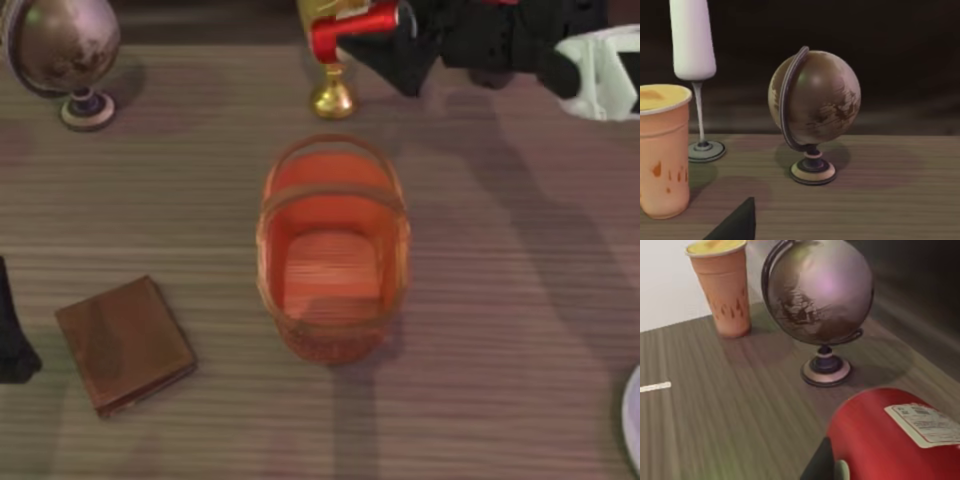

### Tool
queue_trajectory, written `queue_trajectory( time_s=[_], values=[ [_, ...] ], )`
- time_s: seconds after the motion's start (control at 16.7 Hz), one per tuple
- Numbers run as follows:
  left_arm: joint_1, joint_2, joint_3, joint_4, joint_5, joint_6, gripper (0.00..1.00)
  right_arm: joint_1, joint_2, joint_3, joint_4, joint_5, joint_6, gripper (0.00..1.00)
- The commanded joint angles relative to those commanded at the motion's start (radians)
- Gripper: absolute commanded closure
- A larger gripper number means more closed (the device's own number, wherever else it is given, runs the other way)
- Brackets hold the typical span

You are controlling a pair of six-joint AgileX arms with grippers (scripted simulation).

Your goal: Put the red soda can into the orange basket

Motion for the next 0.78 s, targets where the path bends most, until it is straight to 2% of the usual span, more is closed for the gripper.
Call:
queue_trajectory(
  time_s=[0.18, 0.36, 0.48, 0.78],
  values=[
    [0.000, 0.000, 0.000, 0.000, 0.000, 0.000, 0.00, 0.021, -0.075, -0.136, 0.239, -0.127, 0.076, 1.00],
    [0.000, 0.000, 0.000, 0.000, 0.000, 0.000, 0.00, 0.036, -0.129, -0.232, 0.384, -0.214, 0.129, 1.00],
    [0.000, 0.000, 0.000, 0.000, 0.000, 0.000, 0.00, 0.040, -0.148, -0.263, 0.427, -0.241, 0.146, 1.00],
    [0.000, 0.000, 0.000, 0.000, 0.000, 0.000, 0.00, 0.035, -0.146, -0.264, 0.430, -0.244, 0.149, 1.00]
  ],
)
